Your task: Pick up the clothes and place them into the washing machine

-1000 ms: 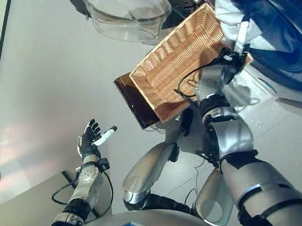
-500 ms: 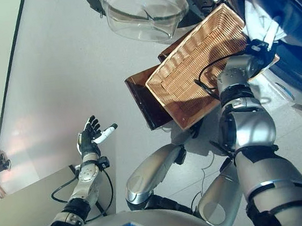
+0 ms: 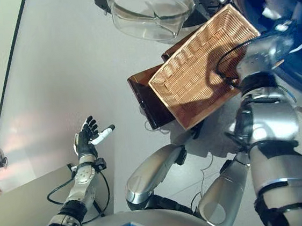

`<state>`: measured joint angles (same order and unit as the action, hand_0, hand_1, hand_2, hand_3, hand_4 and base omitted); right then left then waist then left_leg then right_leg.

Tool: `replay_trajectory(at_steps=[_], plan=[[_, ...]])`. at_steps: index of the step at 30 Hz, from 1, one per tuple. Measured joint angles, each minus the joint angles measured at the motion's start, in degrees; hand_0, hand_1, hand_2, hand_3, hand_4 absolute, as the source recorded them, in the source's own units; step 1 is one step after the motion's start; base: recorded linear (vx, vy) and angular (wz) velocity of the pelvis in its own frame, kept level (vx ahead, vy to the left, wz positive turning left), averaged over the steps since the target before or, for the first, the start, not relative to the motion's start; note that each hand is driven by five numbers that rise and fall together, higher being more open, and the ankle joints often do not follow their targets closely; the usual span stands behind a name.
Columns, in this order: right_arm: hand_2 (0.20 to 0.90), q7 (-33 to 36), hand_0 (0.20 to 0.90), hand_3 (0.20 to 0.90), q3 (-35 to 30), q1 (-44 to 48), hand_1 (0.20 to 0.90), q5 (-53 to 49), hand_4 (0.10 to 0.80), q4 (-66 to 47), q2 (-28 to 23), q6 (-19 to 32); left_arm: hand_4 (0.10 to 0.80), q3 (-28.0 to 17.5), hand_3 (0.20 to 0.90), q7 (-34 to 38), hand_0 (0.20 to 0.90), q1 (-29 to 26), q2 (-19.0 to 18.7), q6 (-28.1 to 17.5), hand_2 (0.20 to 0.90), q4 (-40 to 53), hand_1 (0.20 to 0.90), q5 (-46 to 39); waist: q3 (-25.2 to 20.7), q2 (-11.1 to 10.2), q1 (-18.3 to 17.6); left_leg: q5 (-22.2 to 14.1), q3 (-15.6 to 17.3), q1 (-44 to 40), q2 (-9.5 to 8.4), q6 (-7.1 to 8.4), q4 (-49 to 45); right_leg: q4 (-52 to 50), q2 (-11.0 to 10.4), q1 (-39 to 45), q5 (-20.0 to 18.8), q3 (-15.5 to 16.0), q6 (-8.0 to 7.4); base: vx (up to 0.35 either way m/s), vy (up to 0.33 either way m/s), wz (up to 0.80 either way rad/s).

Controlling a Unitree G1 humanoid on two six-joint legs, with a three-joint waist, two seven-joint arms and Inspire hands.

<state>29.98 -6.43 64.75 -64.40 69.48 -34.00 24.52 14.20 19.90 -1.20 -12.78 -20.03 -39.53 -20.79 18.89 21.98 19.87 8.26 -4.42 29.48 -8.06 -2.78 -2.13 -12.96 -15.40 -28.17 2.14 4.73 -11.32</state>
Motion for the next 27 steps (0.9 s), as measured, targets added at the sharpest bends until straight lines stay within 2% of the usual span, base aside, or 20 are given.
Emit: replay_trajectory(at_steps=[5,10,18,19,27], plan=[[0.200,1.28,0.200,0.200,0.35,3.59,0.200,3.05,0.300,-1.30,-5.03,0.04,0.800,-0.04,0.900,0.03,0.900,0.02,-0.14,-0.32,0.900,0.33,0.900,0.04,-0.08,0.10,-0.03,0.37,-0.63,1.73,-0.58,0.01,-0.18,-1.56,-0.57,-2.20,0.33,0.17,-0.40,0.014,0.000,0.08],[0.200,3.70,0.200,0.200,0.03,3.61,0.200,4.40,0.300,-1.22,-6.30,0.46,0.800,-0.06,0.900,0.08,0.900,-0.10,-0.25,-0.47,0.900,1.49,0.900,0.12,-0.15,0.20,0.19,0.39,-0.98,2.08,-1.18,0.01,-0.42,-1.84,-1.11,-2.30,0.95,0.18,-0.74,0.024,-0.002,0.07],[0.200,3.81,0.200,0.200,0.13,3.61,0.200,4.46,0.300,-1.15,-6.39,0.50,0.800,-0.05,0.900,0.09,0.900,-0.21,-0.27,-0.51,0.900,1.96,0.900,0.12,-0.15,0.20,0.49,0.39,-1.26,2.14,-1.31,0.01,-0.46,-1.84,-1.23,-2.30,1.16,0.23,-0.69,0.004,0.002,0.00],[0.900,3.83,0.900,0.900,0.08,3.61,0.900,4.46,0.800,-1.15,-6.40,0.50,0.800,-0.05,0.900,0.09,0.900,-0.21,-0.27,-0.51,0.900,1.97,0.900,0.12,-0.15,0.20,0.62,0.39,-1.33,2.14,-1.34,0.01,-0.46,-1.85,-1.25,-2.31,1.18,0.25,-0.66,0.033,0.014,0.01],[0.900,3.29,0.900,0.900,-0.97,3.62,0.900,4.31,0.800,-1.12,-6.37,0.52,0.800,-0.05,0.900,0.07,0.900,-0.24,-0.27,-0.52,0.900,2.04,0.900,0.11,-0.18,0.23,1.27,0.39,-1.76,2.14,-1.80,0.01,-0.55,-1.82,-1.69,-2.19,1.18,0.32,-0.82,0.004,0.001,0.00]])
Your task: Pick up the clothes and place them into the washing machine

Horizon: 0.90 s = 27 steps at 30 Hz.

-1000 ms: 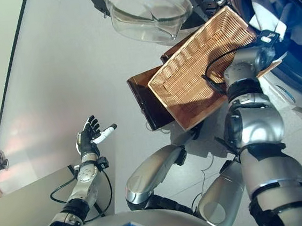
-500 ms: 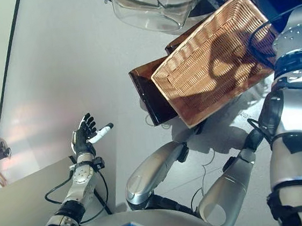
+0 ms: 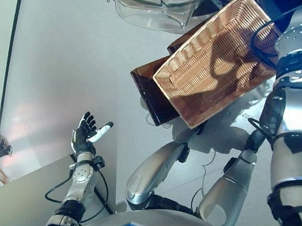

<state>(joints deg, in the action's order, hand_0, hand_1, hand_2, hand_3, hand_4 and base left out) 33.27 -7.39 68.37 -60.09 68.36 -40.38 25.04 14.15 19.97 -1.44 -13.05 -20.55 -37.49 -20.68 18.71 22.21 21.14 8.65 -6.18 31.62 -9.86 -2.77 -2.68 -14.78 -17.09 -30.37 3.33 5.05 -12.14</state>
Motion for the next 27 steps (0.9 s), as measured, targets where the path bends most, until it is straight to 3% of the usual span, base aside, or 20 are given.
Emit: replay_trajectory(at_steps=[21,27], plan=[[0.900,-2.26,0.900,0.900,-0.05,0.57,0.900,-1.18,0.800,0.44,0.79,0.22,0.800,0.00,0.900,-1.22,0.900,0.11,-0.01,-0.02,0.900,0.02,0.900,-0.05,-0.24,0.30,0.05,0.09,-0.35,-0.20,-0.01,0.03,-1.06,-0.09,0.15,0.93,0.04,0.22,0.09,-0.001,-0.003,0.00],[0.900,-1.98,0.900,0.900,0.77,0.08,0.900,2.45,0.800,0.44,-0.10,-0.06,0.800,0.00,0.900,-1.24,0.900,0.09,-0.02,-0.04,0.900,0.04,0.900,-0.03,-0.24,0.29,-0.11,0.07,-0.64,0.01,-0.06,0.05,-1.01,-1.50,0.11,0.12,0.64,0.30,0.25,-0.004,-0.013,0.03]])
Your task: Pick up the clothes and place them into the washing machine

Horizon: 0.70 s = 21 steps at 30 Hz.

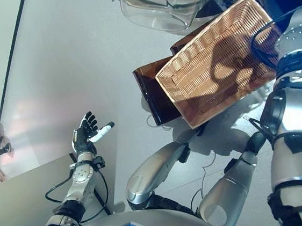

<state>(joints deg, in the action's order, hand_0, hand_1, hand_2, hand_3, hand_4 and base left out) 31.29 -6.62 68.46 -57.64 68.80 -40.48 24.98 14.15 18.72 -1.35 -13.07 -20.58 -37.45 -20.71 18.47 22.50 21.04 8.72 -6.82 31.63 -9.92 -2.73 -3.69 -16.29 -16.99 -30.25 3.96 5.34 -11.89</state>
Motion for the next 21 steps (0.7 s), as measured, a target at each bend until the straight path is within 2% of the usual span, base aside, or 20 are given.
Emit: replay_trajectory(at_steps=[10,16,21], plan=[[0.900,-1.17,0.900,0.900,0.36,-0.14,0.900,0.97,0.800,0.36,2.72,-1.11,0.800,0.01,0.900,-0.25,0.900,-0.06,0.00,-0.02,0.900,-0.30,0.900,0.00,0.01,-0.04,-1.19,0.02,0.24,-0.27,0.16,-0.03,-0.67,-0.35,0.15,0.44,0.11,-0.30,-0.11,-0.001,0.000,0.00],[0.900,-1.65,0.900,0.900,-0.79,-1.48,0.900,-0.05,0.800,3.29,4.98,-2.29,0.800,0.16,0.900,-1.30,0.900,0.00,0.02,-0.01,0.900,-1.34,0.900,-0.04,0.04,-0.27,-1.38,0.03,0.45,-2.77,0.46,-0.04,-1.23,1.46,0.93,4.23,0.21,-0.38,0.17,-0.004,-0.001,-0.01],[0.900,-2.77,0.900,0.900,-0.72,-4.31,0.900,-2.47,0.800,3.29,8.03,-2.19,0.800,0.21,0.900,-1.76,0.900,-0.04,0.03,0.01,0.900,-2.09,0.900,-0.07,0.13,-0.74,-1.71,0.03,0.59,-5.06,1.73,-0.04,-1.21,2.69,2.05,7.40,0.21,-0.36,0.23,0.000,0.000,0.00]])
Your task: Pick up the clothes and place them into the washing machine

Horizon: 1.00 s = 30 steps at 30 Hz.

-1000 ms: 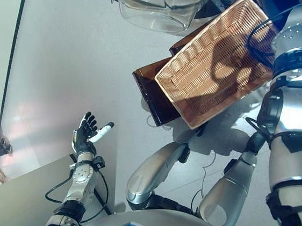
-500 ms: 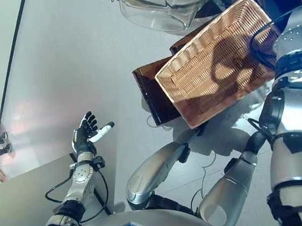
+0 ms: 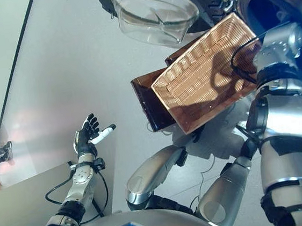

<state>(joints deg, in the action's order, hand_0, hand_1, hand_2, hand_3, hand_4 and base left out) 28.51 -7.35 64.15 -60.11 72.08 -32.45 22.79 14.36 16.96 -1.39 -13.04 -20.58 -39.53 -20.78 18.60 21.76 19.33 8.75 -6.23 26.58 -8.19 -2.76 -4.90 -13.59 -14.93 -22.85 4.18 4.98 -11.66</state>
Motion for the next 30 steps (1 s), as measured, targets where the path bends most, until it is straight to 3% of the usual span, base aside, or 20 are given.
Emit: replay_trajectory(at_steps=[3,4,5,6,7,8,9,10,11,12,13,16,23,25,28,29,30], plan=[[0.900,-0.08,0.900,0.900,0.03,-1.73,0.900,-1.22,0.800,-0.14,2.10,-0.21,0.800,0.28,0.900,-0.26,0.900,0.01,0.04,0.09,0.900,-0.57,0.900,-0.01,0.24,-0.64,-0.94,-0.09,0.05,0.36,0.31,0.09,-3.20,0.35,0.76,1.87,-0.44,-0.05,0.62,-0.007,-0.027,0.16],[0.900,-0.11,0.900,0.900,-0.22,-2.91,0.900,-2.61,0.800,0.10,2.68,-0.03,0.800,0.33,0.900,-0.60,0.900,0.04,0.06,0.04,0.900,-0.35,0.900,0.02,0.70,-1.62,-1.22,-1.31,0.96,5.12,-0.64,1.00,-12.19,0.90,0.56,3.13,-1.11,-0.40,1.49,-0.001,-0.023,0.20],[0.900,-0.40,0.900,0.900,-0.25,-3.88,0.900,-3.35,0.800,0.60,3.23,0.29,0.800,0.39,0.900,-0.56,0.900,0.48,0.00,-0.07,0.900,-0.47,0.900,-0.05,0.42,-2.38,-0.88,-2.44,0.91,5.16,-1.08,0.91,-8.11,0.90,0.86,3.42,-0.94,-0.78,1.59,-0.003,-0.043,-0.11],[0.900,-1.39,0.900,0.900,0.08,-5.90,0.900,-3.66,0.800,0.24,5.74,1.12,0.800,0.43,0.900,-0.45,0.900,3.25,-0.01,-0.04,0.900,-0.55,0.900,-0.19,-1.34,-1.94,-0.72,3.42,-0.30,0.86,0.80,-0.14,7.18,0.20,2.94,3.55,-0.16,-0.79,0.97,-0.002,-0.032,-0.59],[0.900,-1.90,0.900,0.900,0.08,-7.43,0.900,-3.84,0.800,-0.82,7.18,1.11,0.800,0.40,0.900,-0.41,0.900,4.93,-0.14,-0.02,0.900,-0.62,0.900,-0.24,-2.11,-0.97,-0.26,11.18,0.79,-0.30,2.83,-3.12,8.19,-2.01,4.71,3.52,1.40,-0.89,-0.10,-0.005,-0.030,-0.54],[0.900,-2.47,0.900,0.900,-0.15,-9.72,0.900,-4.15,0.800,-1.36,8.11,1.05,0.800,0.54,0.900,-0.47,0.900,4.54,0.01,0.40,0.900,-2.03,0.900,-0.42,-2.09,-1.97,-1.02,8.10,-0.57,-1.94,2.88,-3.61,8.19,-8.44,4.05,0.96,5.36,-0.94,-0.10,-0.010,-0.025,-0.11],[0.900,-3.08,0.900,0.900,-0.18,-10.82,0.900,-4.53,0.800,-1.02,8.84,2.18,0.800,0.78,0.900,-0.65,0.900,3.64,0.61,0.34,0.900,-3.03,0.900,-0.41,-2.24,-3.16,-1.44,7.95,-1.85,-1.97,2.03,-3.64,7.96,-8.74,2.47,-0.60,7.68,-1.29,1.60,-0.011,-0.025,0.20],[0.900,-3.43,0.900,0.900,-0.18,-11.14,0.900,-4.53,0.800,-1.18,9.26,2.90,0.800,0.80,0.900,-0.66,0.900,3.04,0.99,0.34,0.900,-3.67,0.900,-0.41,-2.26,-3.43,-1.51,7.93,-1.77,-2.01,1.80,-3.61,7.88,-7.46,1.86,-1.03,7.62,-1.30,1.76,-0.019,-0.025,0.32],[0.900,-3.79,0.900,0.900,-0.17,-11.43,0.900,-4.54,0.800,-1.11,9.91,3.45,0.800,1.07,0.900,-0.80,0.900,1.97,1.03,0.43,0.900,-4.31,0.900,-0.38,-2.20,-3.91,-2.27,7.35,-1.40,-2.05,0.97,-2.75,7.07,-2.16,0.59,-0.21,4.98,-1.32,1.92,-0.023,-0.021,0.24],[0.900,-3.81,0.900,0.900,-0.14,-11.98,0.900,-4.75,0.800,-1.11,11.18,3.59,0.800,0.86,0.900,-0.74,0.900,1.51,0.39,0.06,0.900,-4.04,0.900,-0.38,-2.14,-4.78,-2.68,5.83,-1.57,-2.80,0.59,-0.78,6.89,0.32,0.12,0.44,0.67,-1.29,2.31,-0.057,-0.021,0.26],[0.900,-3.87,0.900,0.900,-0.10,-12.27,0.900,-5.07,0.800,-1.19,11.39,3.41,0.800,0.78,0.900,-0.65,0.900,0.94,0.49,0.08,0.900,-4.29,0.900,-0.43,-2.29,-4.87,-2.55,5.19,-1.52,-2.97,0.89,-0.26,6.84,0.32,0.07,0.45,0.25,-1.19,0.62,-0.053,-0.037,0.00],[0.900,-4.03,0.900,0.900,0.04,-12.50,0.900,-5.72,0.800,-1.19,13.12,2.21,0.800,1.03,0.900,-0.70,0.900,0.51,0.84,0.15,0.900,-4.48,0.900,-0.44,-2.26,-4.89,-1.03,4.27,-0.62,-2.61,2.68,1.01,5.08,0.82,2.28,1.13,0.17,-1.17,2.22,-0.041,-0.021,-0.09],[0.900,-4.77,0.900,0.900,0.03,-12.09,0.900,-6.26,0.800,1.60,15.19,2.09,0.800,1.83,0.900,-0.71,0.900,1.64,0.62,0.00,0.900,-5.14,0.900,-0.78,-1.07,-6.30,-0.85,2.67,-0.16,-1.66,3.27,2.50,0.55,-0.25,3.32,1.85,0.78,-0.84,3.21,-0.097,-0.021,-0.01],[0.900,-4.73,0.900,0.900,0.04,-10.41,0.900,-6.22,0.800,1.72,15.63,2.14,0.800,1.83,0.900,-0.69,0.900,0.86,-0.13,0.07,0.900,-5.54,0.900,-1.15,0.06,-7.20,-0.97,0.64,-0.09,1.19,3.34,3.57,-3.69,-2.99,3.56,-0.31,2.03,-0.53,3.91,-0.114,-0.047,-0.07],[0.900,-4.60,0.900,0.900,0.05,-7.80,0.900,-5.79,0.800,1.66,15.89,2.83,0.800,1.62,0.900,-0.43,0.900,0.42,-1.46,-0.49,0.900,-5.59,0.900,-1.24,1.23,-8.07,-1.06,-4.95,-0.15,7.09,3.36,3.52,-13.64,-12.13,3.83,-5.75,6.05,0.50,4.98,-0.014,-0.035,0.02],[0.900,-4.36,0.900,0.900,-0.03,-6.50,0.900,-5.62,0.800,1.87,15.82,3.56,0.800,1.62,0.900,0.02,0.900,0.72,-2.10,-0.88,0.900,-5.25,0.900,-1.21,1.50,-8.20,-1.09,-9.10,-0.42,9.75,3.50,3.31,-18.35,-18.15,3.79,-9.02,9.26,0.50,5.66,-0.030,-0.006,0.10],[0.900,-4.32,0.900,0.900,-0.03,-5.70,0.900,-5.40,0.800,1.84,15.66,3.87,0.800,1.61,0.900,0.36,0.900,0.78,-2.47,-0.91,0.900,-5.17,0.900,-1.23,1.56,-8.27,-1.17,-12.30,-0.43,10.92,3.57,1.94,-20.38,-22.01,3.72,-11.13,11.44,0.46,5.85,0.055,-0.026,0.17]])
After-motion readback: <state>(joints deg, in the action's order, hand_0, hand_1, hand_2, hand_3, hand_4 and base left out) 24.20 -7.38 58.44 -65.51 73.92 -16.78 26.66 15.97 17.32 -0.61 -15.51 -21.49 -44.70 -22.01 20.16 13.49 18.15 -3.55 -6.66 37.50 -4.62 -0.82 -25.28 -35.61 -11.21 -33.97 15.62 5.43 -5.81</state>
